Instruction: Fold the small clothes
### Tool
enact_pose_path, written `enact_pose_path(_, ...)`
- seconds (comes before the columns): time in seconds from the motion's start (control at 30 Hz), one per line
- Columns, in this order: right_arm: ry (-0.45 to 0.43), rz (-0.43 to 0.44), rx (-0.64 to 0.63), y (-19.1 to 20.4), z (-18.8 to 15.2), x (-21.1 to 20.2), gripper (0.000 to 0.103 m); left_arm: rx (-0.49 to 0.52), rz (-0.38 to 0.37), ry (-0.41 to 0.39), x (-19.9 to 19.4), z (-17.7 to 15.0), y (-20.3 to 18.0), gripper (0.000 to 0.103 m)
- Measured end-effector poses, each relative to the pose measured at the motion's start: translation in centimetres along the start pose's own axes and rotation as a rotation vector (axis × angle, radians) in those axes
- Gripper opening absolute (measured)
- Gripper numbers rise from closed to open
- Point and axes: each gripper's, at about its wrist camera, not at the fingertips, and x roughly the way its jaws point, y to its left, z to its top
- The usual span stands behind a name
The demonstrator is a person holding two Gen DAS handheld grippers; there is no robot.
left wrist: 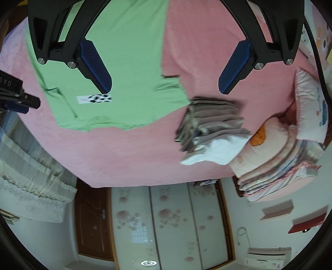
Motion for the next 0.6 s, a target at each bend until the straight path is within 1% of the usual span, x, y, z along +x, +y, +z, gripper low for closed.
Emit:
enact_pose_path(0.13, -0.010, 0.016, -0.063, 4.0, 0.8, 1.8, 0.044, -0.022, 0.054, 0.007, 1.9, -0.8, 3.1, 0.102)
enact_pose_path(0.3, -0.032, 0.040, -0.089, 7.9, 1.9, 4.2, 0.044, -0.075, 0.092, 0.030, 5.5, -1.6, 5.9, 0.102)
enact_pose_path(0.43, -0.043, 0.052, -0.097, 9.7, 2.9, 6.6, 0.044, -0.155, 0.076, 0.084, 10.0, -2.4, 8.0, 0.102)
enact_pose_path(0.6, -0.056, 0.060, -0.112, 11.8, 3.8, 10.9, 0.044, -0.249, -0.002, 0.145, 16.1, -4.2, 9.8, 0.102)
